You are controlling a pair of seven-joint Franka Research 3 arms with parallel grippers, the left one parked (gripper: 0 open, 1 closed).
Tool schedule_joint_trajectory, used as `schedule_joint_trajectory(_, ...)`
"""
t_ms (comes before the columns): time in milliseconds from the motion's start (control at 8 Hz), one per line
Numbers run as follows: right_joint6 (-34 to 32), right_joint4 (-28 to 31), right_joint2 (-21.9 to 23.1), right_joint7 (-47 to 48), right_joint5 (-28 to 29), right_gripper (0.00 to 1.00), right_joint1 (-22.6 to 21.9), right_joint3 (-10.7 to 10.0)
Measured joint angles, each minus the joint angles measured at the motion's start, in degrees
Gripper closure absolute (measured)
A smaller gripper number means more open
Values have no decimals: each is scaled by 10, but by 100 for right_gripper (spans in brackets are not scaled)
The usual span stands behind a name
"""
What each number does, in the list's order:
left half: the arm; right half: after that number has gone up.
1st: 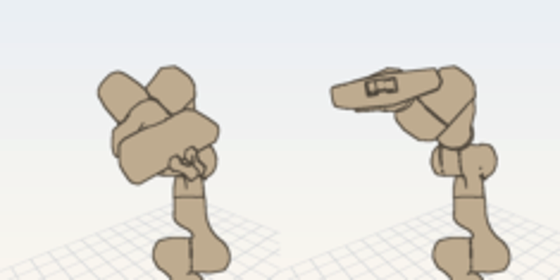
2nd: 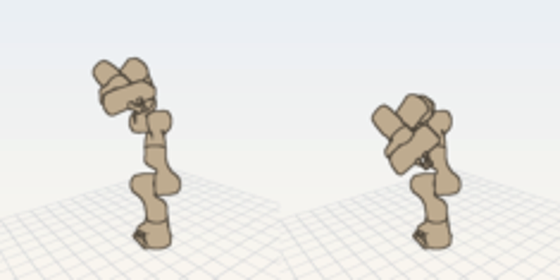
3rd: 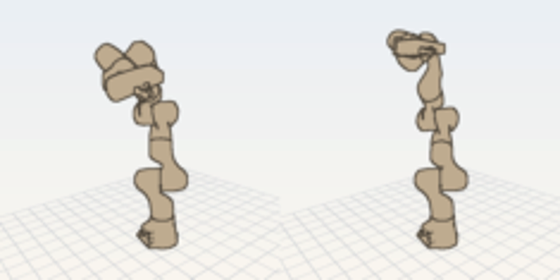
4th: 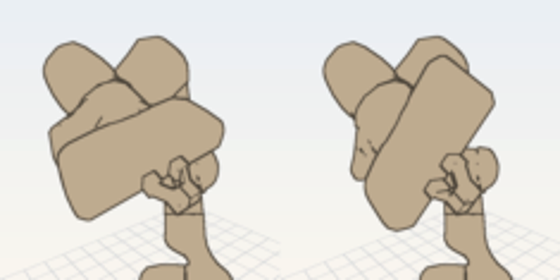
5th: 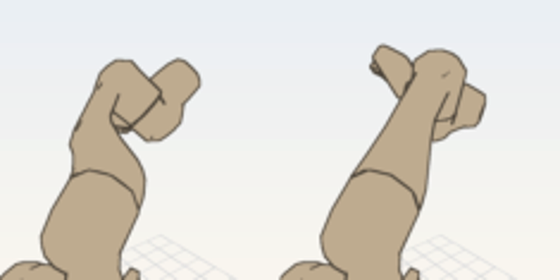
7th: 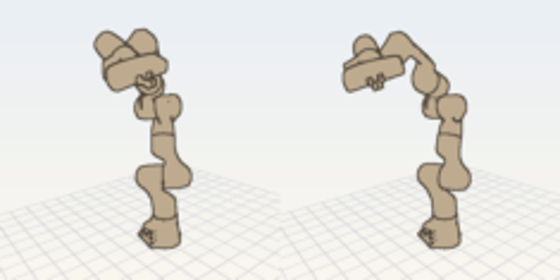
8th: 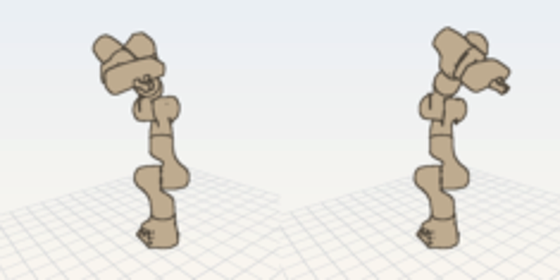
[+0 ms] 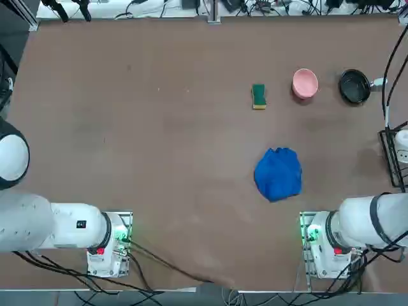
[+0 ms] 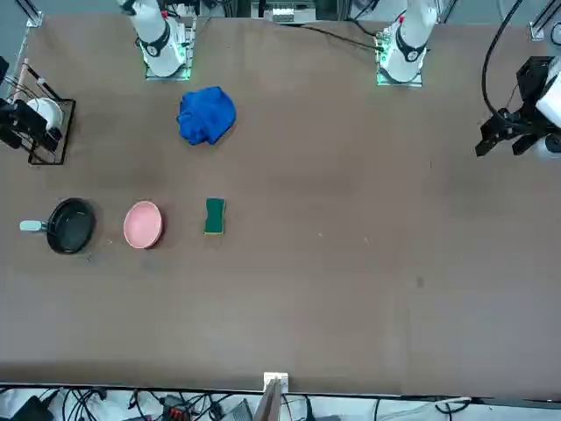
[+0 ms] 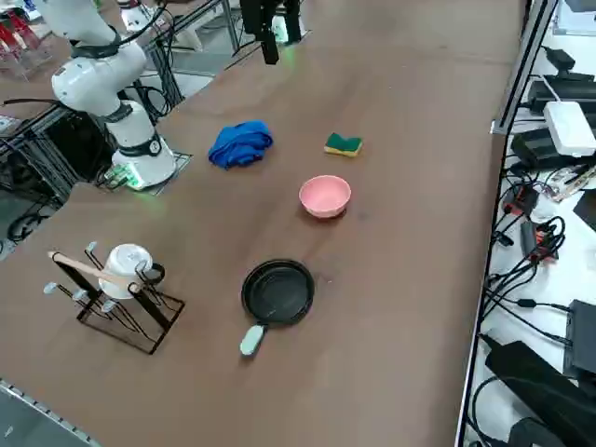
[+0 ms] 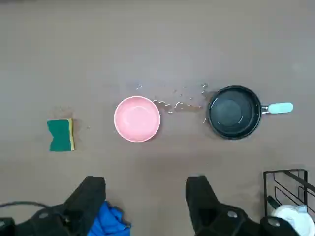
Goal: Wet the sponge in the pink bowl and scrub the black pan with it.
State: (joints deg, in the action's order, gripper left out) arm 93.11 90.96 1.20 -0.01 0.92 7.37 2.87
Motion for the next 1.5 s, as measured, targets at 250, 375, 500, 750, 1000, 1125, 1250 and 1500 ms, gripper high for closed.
schedule_joint_trajectory(250, 0, -2, 1, 0, 0, 0, 0, 1)
schedule_joint_trajectory(375, 0, -2, 1, 0, 2, 0, -1, 4)
schedule_joint_trajectory(500, -1, -1, 0, 0, 5, 0, -7, 8)
schedule_joint_trajectory(750, 2, 11, -24, 16, 6, 0, -55, 15)
schedule_joint_trajectory(1000, 44, 18, -85, 41, 6, 0, -109, 17)
schedule_joint_trajectory(1125, 72, 19, -121, 45, 6, 0, -134, 18)
schedule_joint_trajectory(1250, 103, 20, -155, 57, 6, 0, -156, 18)
schedule_joint_trajectory(1500, 165, 22, -211, 96, 6, 0, -197, 18)
